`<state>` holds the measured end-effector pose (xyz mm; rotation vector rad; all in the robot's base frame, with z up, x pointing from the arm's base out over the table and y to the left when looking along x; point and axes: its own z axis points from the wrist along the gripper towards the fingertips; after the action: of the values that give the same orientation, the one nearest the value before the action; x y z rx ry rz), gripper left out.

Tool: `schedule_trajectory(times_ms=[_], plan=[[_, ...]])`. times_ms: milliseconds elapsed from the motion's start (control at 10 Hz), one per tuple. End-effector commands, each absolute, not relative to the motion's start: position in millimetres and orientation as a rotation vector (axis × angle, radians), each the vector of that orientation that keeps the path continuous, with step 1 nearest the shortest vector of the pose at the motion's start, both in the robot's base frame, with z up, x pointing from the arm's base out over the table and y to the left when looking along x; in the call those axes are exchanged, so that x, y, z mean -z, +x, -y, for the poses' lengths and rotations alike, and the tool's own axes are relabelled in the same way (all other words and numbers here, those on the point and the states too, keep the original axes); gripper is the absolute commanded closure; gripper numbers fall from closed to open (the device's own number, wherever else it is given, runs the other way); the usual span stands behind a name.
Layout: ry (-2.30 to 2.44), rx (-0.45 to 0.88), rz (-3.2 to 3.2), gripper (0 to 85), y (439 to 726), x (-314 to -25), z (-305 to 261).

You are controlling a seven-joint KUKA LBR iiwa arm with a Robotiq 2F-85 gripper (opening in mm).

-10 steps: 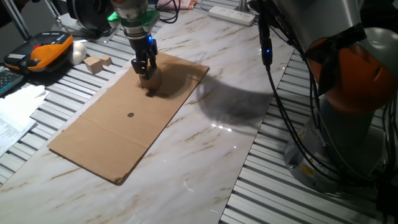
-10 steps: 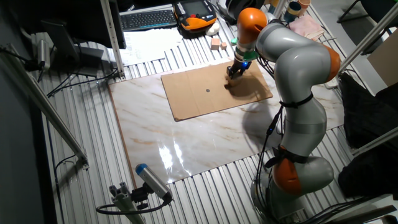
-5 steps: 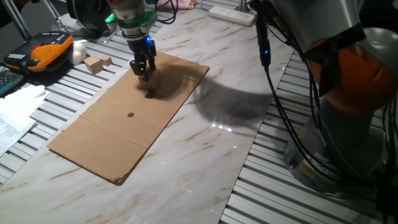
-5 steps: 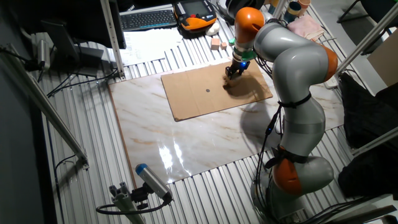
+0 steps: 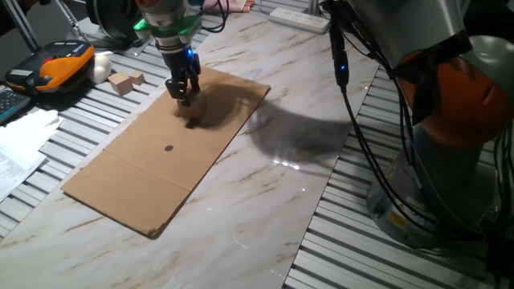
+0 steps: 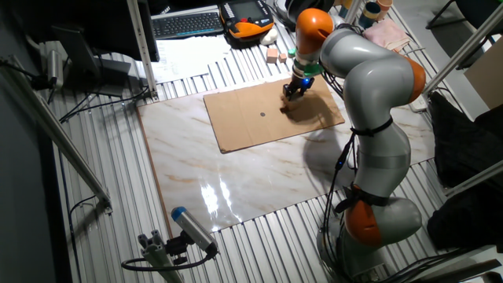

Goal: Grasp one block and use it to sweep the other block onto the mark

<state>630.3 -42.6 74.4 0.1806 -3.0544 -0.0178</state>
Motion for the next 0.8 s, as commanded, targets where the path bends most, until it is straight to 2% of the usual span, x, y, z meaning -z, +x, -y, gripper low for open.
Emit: schedule_trajectory(times_ms=[0, 700], plan=[[0.176, 0.018, 3.054, 85.0, 630, -75, 41], [0.139, 0.016, 3.062, 85.0, 630, -76, 26]])
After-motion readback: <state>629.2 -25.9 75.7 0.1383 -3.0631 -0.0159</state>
